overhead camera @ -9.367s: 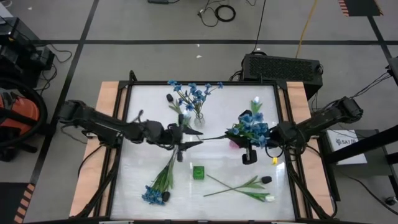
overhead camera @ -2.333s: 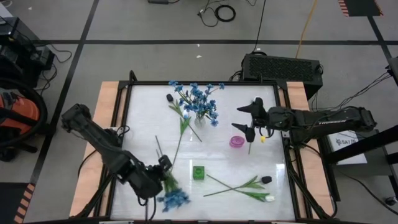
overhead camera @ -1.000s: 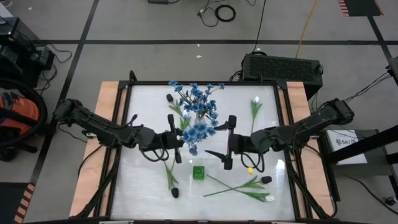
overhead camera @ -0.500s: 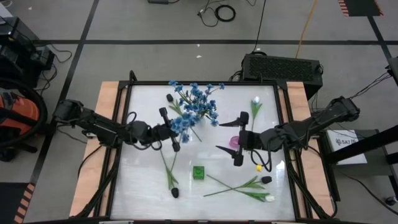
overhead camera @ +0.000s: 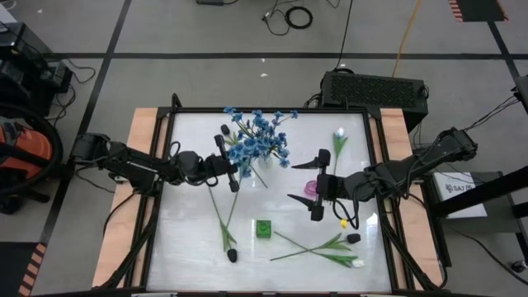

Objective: Sort flowers into vase by color
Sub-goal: Put the blue flowers into the transparent vase

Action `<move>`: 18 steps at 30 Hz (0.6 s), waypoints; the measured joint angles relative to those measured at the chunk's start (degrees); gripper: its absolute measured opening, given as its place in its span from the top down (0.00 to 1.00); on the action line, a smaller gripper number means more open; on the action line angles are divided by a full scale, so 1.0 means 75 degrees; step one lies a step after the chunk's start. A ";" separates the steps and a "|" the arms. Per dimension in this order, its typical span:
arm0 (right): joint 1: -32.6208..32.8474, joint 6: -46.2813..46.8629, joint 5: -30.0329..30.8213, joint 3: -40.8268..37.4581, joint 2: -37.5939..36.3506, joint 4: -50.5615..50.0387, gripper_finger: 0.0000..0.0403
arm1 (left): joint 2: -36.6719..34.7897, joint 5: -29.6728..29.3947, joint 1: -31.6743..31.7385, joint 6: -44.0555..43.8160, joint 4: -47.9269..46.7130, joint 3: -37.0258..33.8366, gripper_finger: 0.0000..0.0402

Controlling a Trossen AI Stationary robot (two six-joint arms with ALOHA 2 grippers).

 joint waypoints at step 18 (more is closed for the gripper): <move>-0.0003 0.0020 0.0006 0.0000 0.0003 0.0014 0.10 | 0.0858 0.0240 0.0431 -0.0476 0.0178 0.0006 0.92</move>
